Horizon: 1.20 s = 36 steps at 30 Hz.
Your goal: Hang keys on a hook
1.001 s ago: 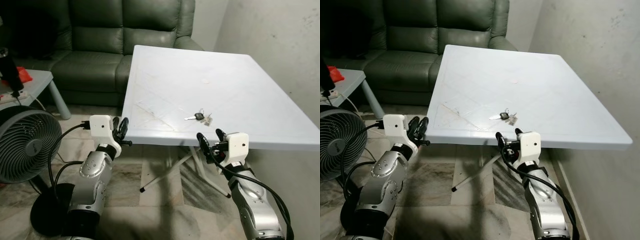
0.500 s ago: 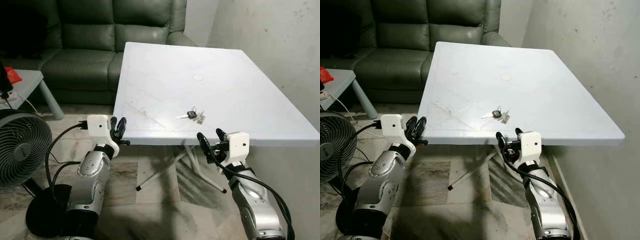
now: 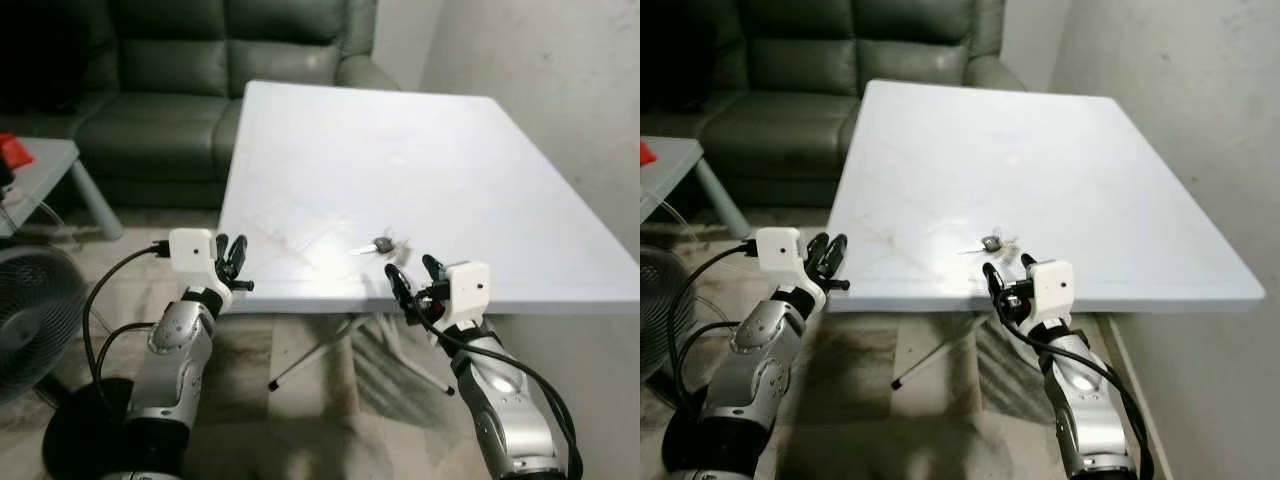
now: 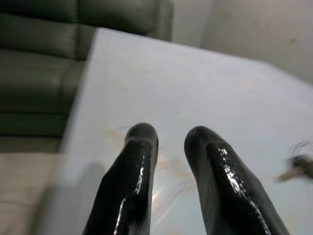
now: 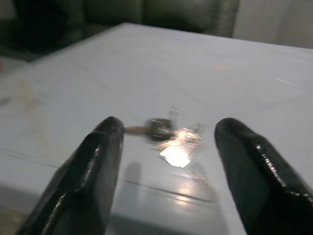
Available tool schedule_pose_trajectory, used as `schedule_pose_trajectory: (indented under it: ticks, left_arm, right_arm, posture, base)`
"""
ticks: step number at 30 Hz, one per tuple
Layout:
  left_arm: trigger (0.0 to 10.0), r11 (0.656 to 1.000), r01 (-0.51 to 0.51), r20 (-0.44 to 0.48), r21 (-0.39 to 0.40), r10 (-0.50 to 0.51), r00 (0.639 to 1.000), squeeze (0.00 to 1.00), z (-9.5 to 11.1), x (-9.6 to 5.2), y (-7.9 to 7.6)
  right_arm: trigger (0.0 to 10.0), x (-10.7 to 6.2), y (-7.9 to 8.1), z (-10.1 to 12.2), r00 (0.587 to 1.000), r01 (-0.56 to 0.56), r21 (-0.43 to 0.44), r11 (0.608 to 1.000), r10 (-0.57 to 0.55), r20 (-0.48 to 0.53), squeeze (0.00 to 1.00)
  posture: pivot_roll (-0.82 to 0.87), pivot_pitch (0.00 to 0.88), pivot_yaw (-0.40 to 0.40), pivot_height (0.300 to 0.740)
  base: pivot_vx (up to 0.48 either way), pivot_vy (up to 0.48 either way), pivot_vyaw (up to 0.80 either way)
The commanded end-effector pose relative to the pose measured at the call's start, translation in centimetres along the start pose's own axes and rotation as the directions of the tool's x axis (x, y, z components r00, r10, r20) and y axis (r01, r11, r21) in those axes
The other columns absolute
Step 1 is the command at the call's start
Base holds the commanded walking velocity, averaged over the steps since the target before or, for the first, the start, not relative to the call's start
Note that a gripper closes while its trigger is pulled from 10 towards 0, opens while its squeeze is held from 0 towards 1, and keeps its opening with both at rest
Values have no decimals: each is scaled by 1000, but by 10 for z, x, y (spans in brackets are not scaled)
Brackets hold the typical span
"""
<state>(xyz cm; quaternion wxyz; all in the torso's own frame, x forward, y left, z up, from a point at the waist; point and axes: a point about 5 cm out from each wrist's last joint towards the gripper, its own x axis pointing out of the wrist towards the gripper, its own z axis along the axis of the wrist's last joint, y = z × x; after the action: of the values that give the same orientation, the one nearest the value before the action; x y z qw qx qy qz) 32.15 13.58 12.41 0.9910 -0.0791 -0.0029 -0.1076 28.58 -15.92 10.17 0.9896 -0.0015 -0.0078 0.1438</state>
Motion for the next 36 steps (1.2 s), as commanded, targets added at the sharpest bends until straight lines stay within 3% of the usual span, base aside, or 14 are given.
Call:
schedule_pose_trajectory:
  ticks: [1, 10, 24, 36]
  left_arm:
    - [10000, 1000, -5, 1, 24, 5, 1000, 0, 3, -1, 5]
    - [10000, 999, -19, 7, 35, 19, 1000, 0, 4, -1, 4]
    - [10000, 994, 91, 39, 64, -94, 995, 0, 3, -9, -18]
    - [10000, 983, 165, 25, 83, -168, 985, 0, 0, -27, -36]
  right_arm:
    - [10000, 4, 4, 7, 1000, -18, 6, 1000, 17, 25, 0]
    - [10000, 3, 5, 6, 999, -39, 1, 999, 39, 18, 0]
    - [10000, 12, 0, 11, 984, -176, -105, 979, 173, -37, 0]
    - [10000, 34, 7, 16, 980, -189, -51, 981, 184, -80, 0]
  posture:
    - [-48, 18, -63, 740]
    - [-46, 18, -68, 740]
    - [-27, 59, -106, 740]
    - [16, 128, -142, 740]
  base:
    - [334, 0, 0]
    - [284, 0, 0]
    - [0, 0, 0]
    - [0, 0, 0]
